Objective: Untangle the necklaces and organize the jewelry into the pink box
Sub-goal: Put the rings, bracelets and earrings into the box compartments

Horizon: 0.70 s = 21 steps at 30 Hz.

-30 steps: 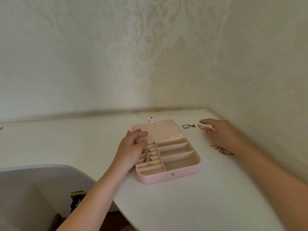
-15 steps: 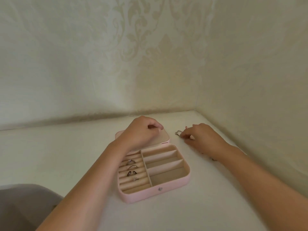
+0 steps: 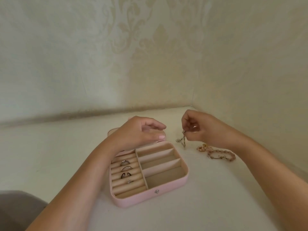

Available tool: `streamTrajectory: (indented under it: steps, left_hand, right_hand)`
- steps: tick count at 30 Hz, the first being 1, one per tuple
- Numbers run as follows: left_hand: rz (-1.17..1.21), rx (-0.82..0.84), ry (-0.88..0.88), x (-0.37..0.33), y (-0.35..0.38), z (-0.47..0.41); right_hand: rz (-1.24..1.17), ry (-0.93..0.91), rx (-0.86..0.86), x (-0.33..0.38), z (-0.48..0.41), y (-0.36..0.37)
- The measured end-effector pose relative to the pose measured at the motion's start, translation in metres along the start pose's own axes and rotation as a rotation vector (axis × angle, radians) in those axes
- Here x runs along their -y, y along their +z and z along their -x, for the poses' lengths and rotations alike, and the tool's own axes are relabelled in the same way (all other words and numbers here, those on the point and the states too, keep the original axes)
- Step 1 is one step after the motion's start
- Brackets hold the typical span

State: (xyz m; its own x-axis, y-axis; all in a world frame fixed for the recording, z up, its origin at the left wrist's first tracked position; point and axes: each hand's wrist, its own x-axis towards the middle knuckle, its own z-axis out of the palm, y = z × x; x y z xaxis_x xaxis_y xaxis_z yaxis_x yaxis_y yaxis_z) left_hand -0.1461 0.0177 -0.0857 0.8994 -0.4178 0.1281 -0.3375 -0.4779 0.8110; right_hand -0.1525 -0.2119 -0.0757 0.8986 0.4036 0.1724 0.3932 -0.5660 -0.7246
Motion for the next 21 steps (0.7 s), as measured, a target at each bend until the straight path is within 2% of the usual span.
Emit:
streamTrajectory:
  steps: [3, 7, 10, 15, 21]
  left_hand:
    - [0.199, 0.072, 0.060, -0.007, 0.004, 0.001]
    - [0.292, 0.176, 0.086, -0.007, 0.009, 0.004]
    - [0.193, 0.180, 0.082, -0.006, 0.006, 0.004]
    - [0.207, 0.132, -0.012, -0.006, -0.015, 0.009]
    - [-0.027, 0.232, -0.187, 0.000, -0.025, 0.011]
  right_hand:
    - [-0.356, -0.081, -0.001, 0.018, 0.002, 0.005]
    - [-0.474, -0.146, -0.098, 0.029, 0.003, 0.022]
    - [-0.547, -0.144, -0.180, 0.034, 0.003, 0.026]
    - [-0.483, -0.075, -0.261, 0.027, 0.000, 0.027]
    - [-0.293, 0.062, -0.172, 0.013, -0.005, 0.046]
